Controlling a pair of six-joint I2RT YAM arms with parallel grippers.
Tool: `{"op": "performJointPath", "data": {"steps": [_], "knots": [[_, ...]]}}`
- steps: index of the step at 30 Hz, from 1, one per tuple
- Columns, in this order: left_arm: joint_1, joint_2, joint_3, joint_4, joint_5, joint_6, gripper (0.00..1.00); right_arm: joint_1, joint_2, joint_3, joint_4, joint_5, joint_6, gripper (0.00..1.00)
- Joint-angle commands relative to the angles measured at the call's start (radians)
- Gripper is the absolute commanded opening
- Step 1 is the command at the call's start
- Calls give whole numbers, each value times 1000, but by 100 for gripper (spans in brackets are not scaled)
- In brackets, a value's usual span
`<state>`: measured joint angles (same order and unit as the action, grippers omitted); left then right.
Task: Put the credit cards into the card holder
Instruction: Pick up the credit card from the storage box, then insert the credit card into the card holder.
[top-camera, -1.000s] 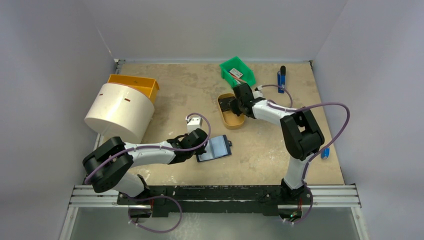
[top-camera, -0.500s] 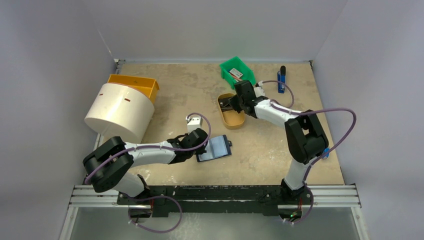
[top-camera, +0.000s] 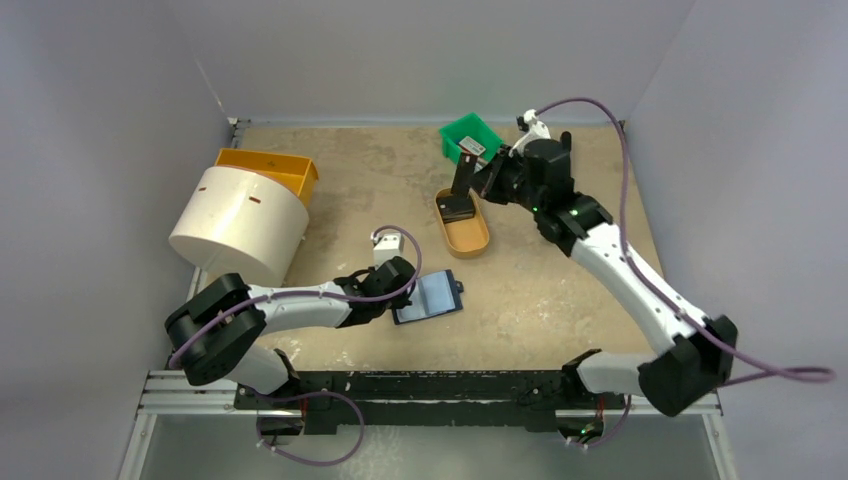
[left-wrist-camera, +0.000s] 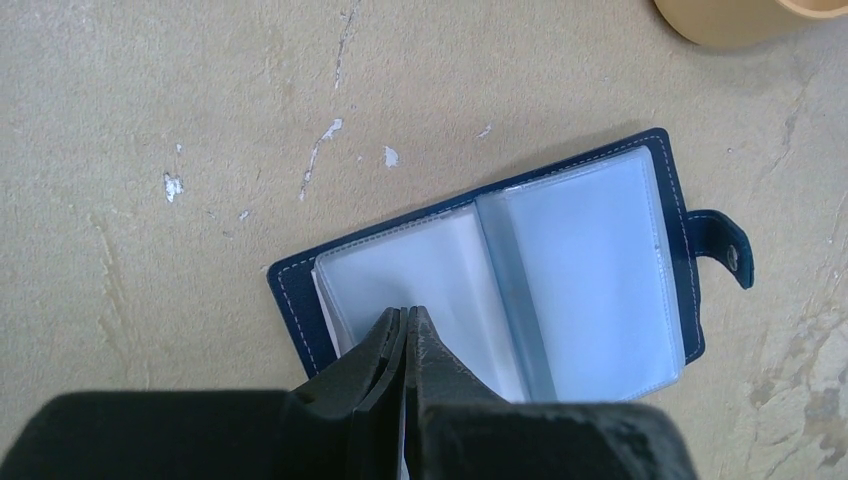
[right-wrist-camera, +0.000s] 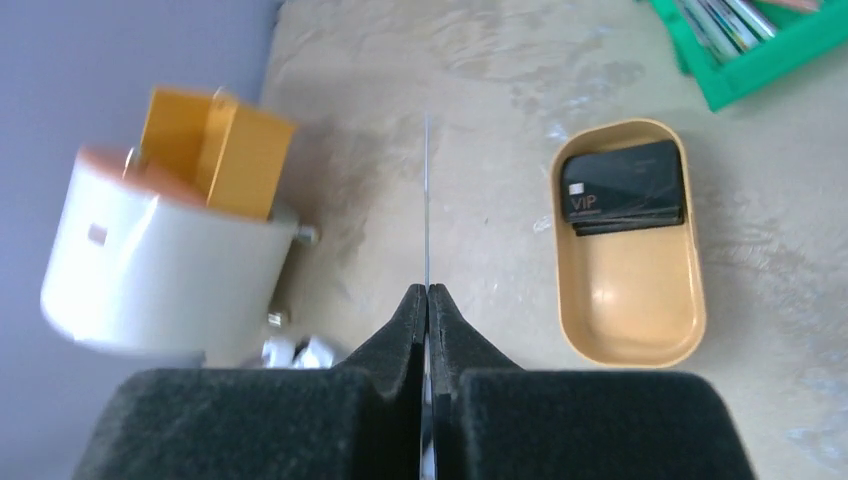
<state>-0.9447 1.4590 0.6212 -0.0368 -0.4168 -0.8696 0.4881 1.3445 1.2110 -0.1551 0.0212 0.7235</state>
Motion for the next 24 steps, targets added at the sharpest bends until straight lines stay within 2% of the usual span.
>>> {"op": "performJointPath", "data": {"steps": [1,5,9,16,24], "knots": [[3,-38,14,19,-27,19,0,5,-120,-59,-184,-274,-381,0],[3,-46,10,21,-27,15,0,25,-181,-203,-234,-376,-451,0],[3,-55,9,12,-31,13,0,66,-165,-290,-218,-431,-455,0],[2,-66,15,-6,-48,18,0,137,-16,-307,-130,-515,-386,0],[3,-36,19,-20,-60,12,0,141,124,-298,-13,-585,-296,0]]}}
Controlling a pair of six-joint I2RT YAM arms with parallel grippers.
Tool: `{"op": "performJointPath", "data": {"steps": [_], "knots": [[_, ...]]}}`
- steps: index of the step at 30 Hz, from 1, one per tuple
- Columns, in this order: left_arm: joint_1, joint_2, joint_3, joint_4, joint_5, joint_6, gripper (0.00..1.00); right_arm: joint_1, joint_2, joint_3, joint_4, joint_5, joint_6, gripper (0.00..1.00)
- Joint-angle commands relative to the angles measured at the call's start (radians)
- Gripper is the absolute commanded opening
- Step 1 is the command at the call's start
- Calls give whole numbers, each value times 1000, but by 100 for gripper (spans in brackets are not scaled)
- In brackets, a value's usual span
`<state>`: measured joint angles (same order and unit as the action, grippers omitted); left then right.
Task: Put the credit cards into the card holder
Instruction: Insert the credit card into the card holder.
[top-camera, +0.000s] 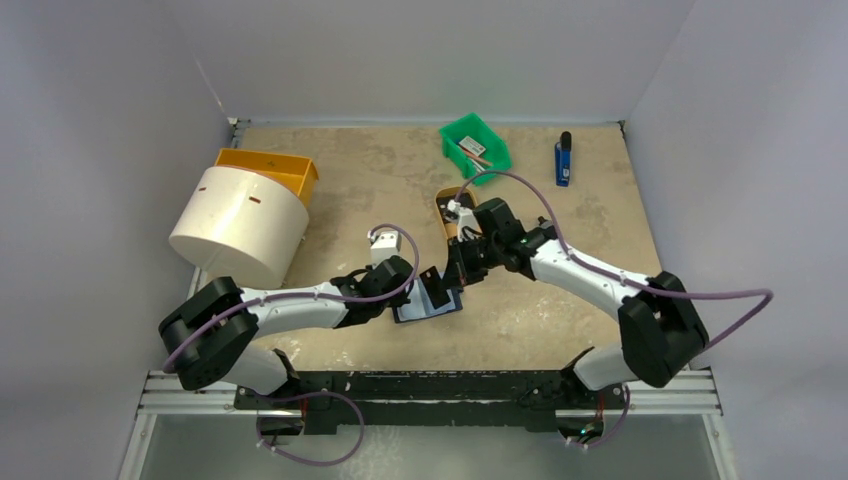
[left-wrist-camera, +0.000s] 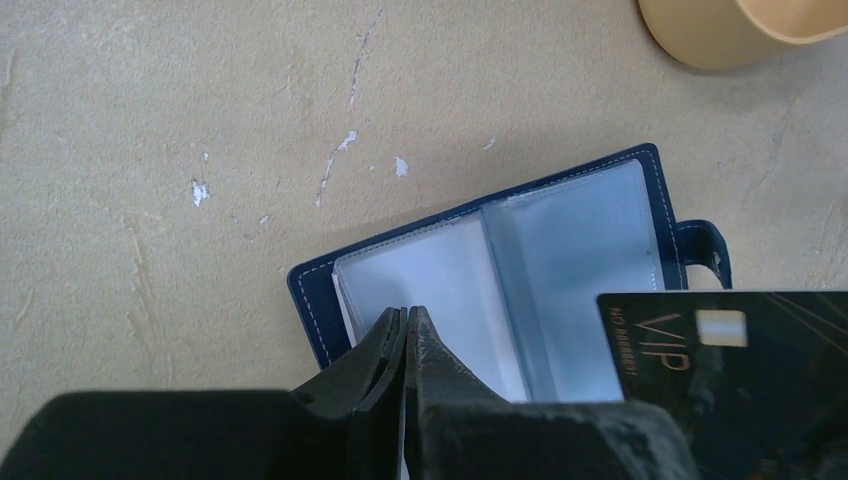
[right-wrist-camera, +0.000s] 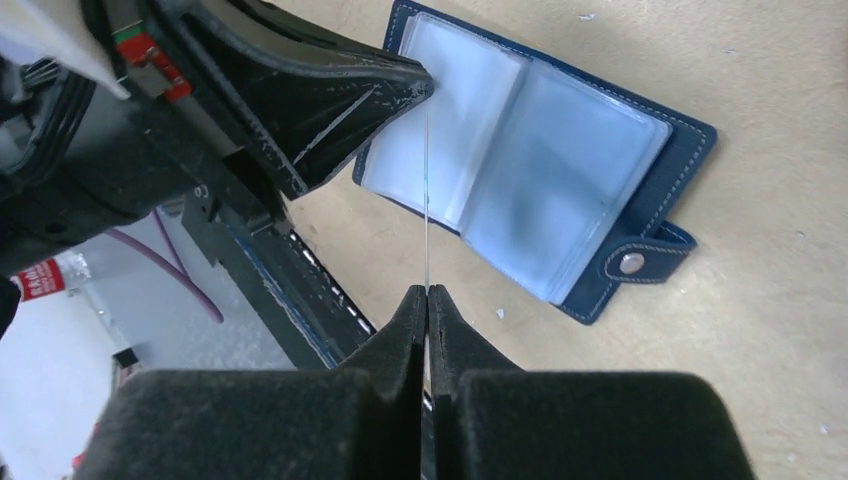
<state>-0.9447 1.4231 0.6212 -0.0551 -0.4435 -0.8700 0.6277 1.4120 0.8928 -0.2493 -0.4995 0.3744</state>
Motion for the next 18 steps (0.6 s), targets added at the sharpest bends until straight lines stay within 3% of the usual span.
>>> {"op": "performJointPath", "data": {"steps": [1,18], "knots": [[3,0,16,-3,-35,11,0,1,83,22,84,-65,59,0],[3,-6,-6,16,-29,2,0,2,228,36,105,-82,123,0]]}}
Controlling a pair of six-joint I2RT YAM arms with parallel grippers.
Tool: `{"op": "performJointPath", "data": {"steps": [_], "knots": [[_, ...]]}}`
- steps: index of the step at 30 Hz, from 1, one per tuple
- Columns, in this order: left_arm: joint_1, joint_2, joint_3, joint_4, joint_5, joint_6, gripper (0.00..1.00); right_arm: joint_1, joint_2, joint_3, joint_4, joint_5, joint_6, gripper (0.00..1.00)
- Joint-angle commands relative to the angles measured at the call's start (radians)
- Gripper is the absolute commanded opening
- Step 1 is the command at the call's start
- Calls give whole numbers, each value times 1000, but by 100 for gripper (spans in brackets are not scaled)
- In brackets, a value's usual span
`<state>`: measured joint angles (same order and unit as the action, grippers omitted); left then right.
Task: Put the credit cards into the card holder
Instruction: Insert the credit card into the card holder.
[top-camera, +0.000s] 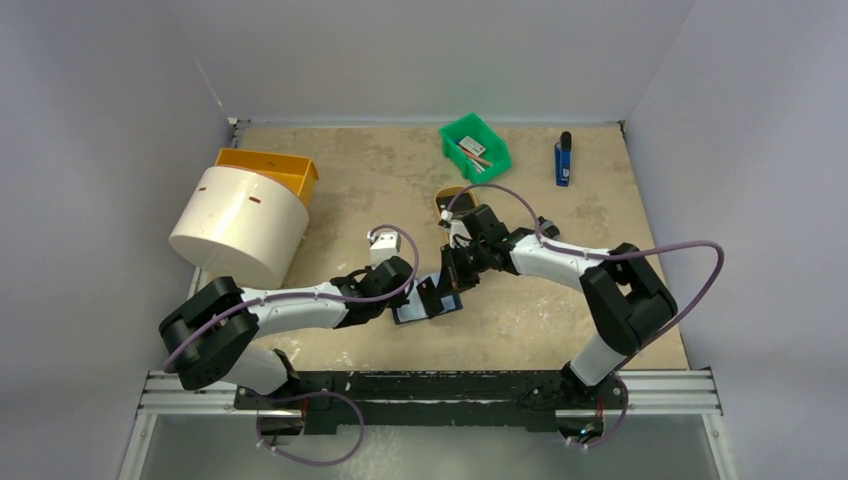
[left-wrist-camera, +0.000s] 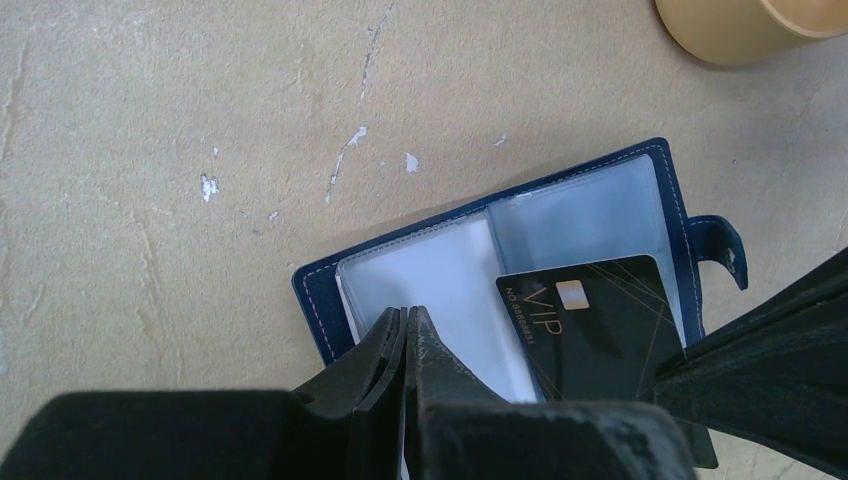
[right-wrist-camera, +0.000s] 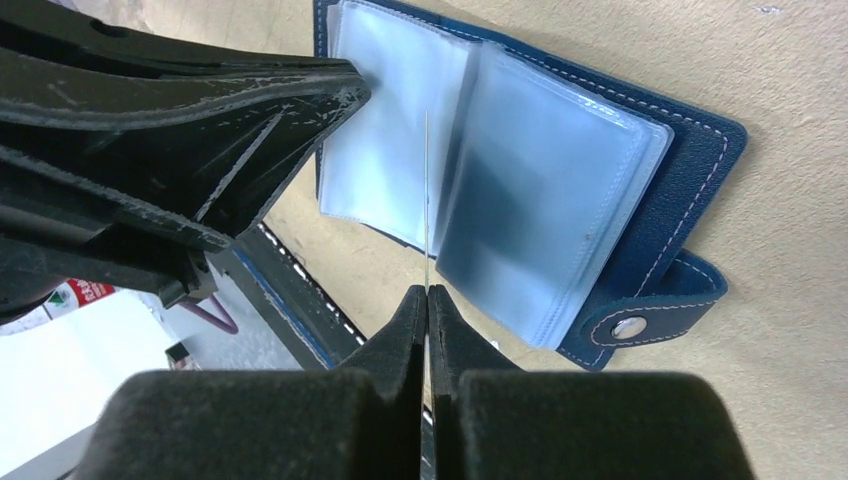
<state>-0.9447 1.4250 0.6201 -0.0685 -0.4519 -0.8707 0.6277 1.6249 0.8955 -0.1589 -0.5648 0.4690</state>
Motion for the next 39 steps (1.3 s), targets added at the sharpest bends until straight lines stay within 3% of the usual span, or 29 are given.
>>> {"op": "performJointPath", "data": {"steps": [1,39], "knots": [[3,-8,-6,30,-19,3,0,1,22,34,10,-15,34,0],[2,-24,-39,39,-19,-5,0,2,124,27,132,65,181,0]]}}
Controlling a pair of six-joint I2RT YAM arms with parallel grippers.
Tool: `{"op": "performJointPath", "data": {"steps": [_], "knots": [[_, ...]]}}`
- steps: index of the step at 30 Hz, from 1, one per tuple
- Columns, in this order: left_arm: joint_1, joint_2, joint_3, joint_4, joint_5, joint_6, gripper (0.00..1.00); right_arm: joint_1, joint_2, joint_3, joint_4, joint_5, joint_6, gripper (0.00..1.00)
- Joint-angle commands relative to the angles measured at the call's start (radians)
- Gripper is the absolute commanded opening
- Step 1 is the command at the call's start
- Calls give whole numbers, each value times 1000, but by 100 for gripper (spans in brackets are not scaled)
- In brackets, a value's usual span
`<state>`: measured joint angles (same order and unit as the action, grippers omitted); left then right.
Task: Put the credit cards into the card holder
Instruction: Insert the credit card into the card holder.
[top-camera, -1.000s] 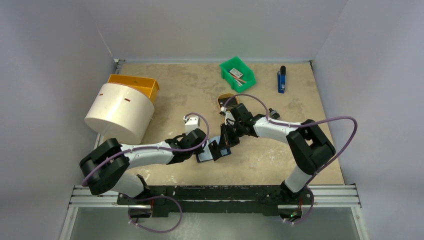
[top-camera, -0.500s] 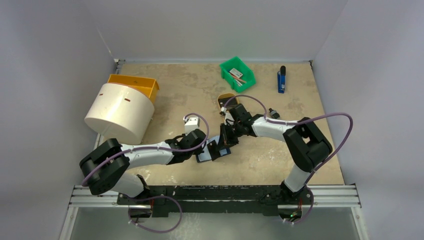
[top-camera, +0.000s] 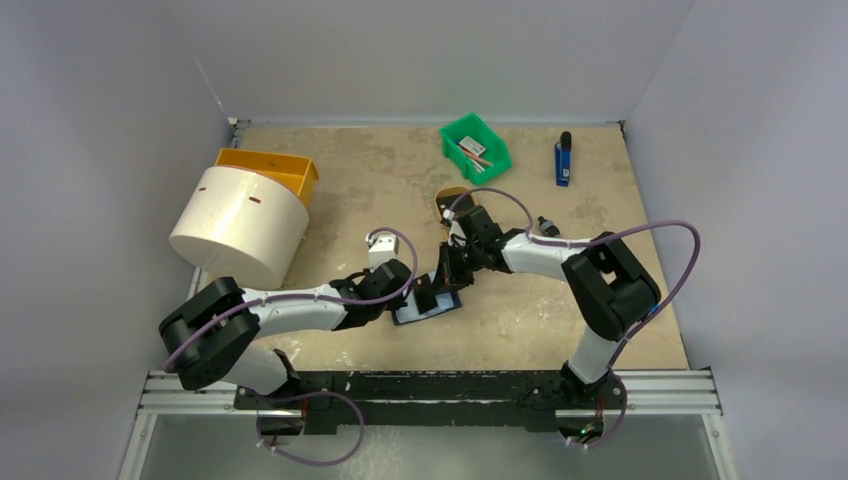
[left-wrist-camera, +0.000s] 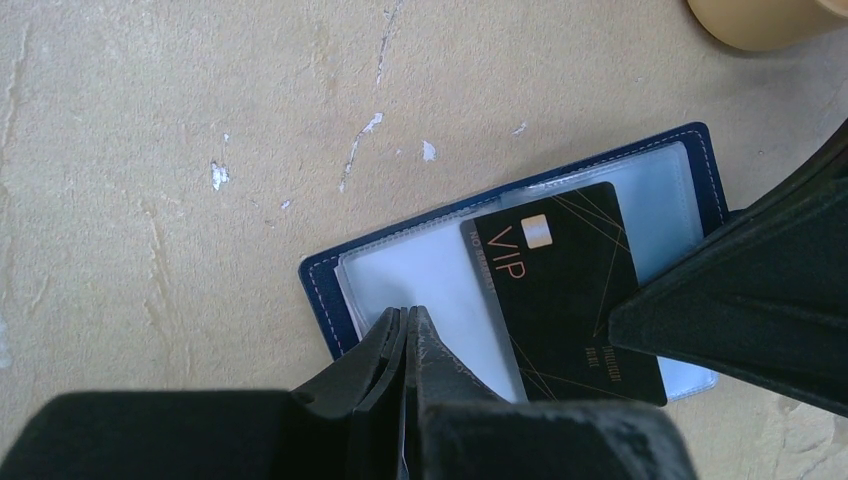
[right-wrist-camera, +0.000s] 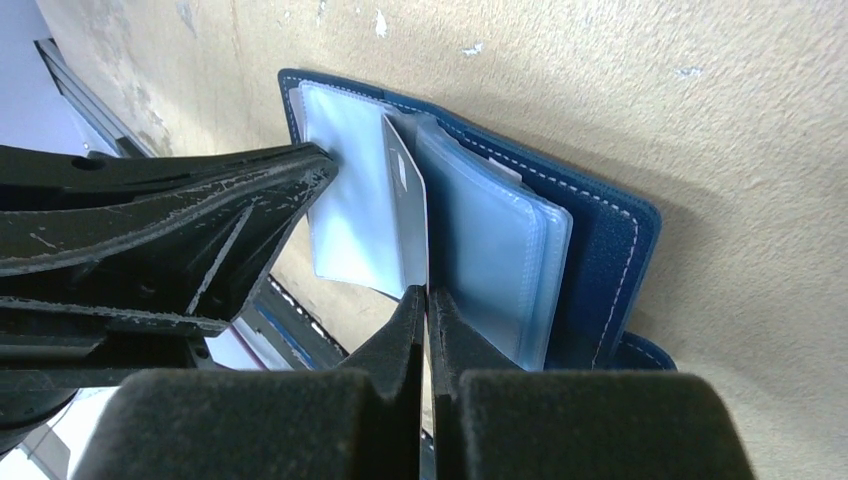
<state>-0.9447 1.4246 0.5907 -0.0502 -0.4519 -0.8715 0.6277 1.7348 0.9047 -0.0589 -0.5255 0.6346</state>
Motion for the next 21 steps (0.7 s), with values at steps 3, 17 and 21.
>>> {"op": "performJointPath", "data": {"steps": [3,17,21], "knots": [[3,-23,-8,21,-19,-5,0,10,23,17,38,16,16,0],[2,-19,-13,14,-31,-16,0,38,6,-30,21,8,13,0],[3,-18,-15,6,-39,-19,0,38,-12,-45,15,15,13,0]]}}
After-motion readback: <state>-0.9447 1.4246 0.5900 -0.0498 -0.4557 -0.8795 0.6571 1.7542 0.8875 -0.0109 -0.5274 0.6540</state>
